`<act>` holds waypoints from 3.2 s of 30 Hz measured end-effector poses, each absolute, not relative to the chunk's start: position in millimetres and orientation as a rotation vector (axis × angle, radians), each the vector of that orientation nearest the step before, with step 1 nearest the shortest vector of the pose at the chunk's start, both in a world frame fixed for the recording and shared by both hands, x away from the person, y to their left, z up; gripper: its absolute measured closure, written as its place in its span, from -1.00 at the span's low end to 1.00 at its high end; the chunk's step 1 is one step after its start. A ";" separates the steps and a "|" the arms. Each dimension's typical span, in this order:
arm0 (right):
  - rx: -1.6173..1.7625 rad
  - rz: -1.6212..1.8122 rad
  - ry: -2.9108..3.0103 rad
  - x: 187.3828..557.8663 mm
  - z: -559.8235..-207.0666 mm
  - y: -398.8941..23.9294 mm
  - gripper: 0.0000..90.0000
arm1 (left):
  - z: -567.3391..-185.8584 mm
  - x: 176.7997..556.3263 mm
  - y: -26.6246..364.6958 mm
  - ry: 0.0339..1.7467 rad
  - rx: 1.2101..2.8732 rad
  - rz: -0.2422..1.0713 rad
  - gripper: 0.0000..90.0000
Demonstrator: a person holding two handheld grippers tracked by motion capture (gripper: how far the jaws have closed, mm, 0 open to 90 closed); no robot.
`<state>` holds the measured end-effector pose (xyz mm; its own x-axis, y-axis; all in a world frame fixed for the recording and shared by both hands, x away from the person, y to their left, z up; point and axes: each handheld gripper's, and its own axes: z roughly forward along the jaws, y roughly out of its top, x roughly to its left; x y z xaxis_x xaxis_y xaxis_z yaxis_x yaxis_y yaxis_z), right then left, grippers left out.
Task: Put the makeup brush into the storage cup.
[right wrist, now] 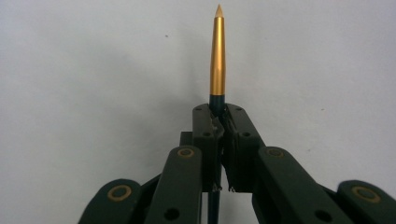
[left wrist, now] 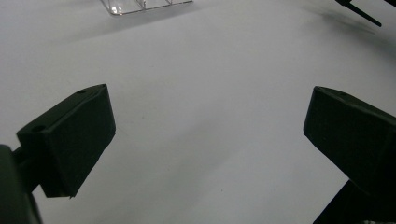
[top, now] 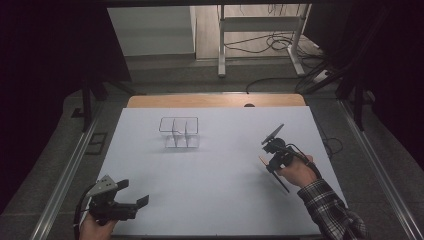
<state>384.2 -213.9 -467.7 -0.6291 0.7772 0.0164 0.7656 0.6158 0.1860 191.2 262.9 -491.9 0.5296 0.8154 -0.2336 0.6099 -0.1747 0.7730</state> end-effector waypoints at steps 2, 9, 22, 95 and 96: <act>1.309 0.302 2.763 382.2 -465.6 -214.5 0.85 | -491.5 191.2 262.8 1.167 1.884 0.291 -0.94; 1.290 0.440 2.730 376.1 -454.7 -214.6 0.85 | -490.3 190.7 261.7 1.162 1.877 0.283 -0.94; 1.250 0.680 2.670 365.4 -441.2 -213.4 0.85 | -487.3 190.0 259.9 1.158 1.867 0.271 -0.88; 0.889 1.260 2.505 309.5 -437.9 -187.2 0.85 | -455.5 224.6 219.6 0.993 1.815 0.239 -0.61; 0.886 1.262 2.506 309.2 -438.0 -186.5 0.85 | -454.9 226.0 218.1 0.988 1.817 0.238 -0.60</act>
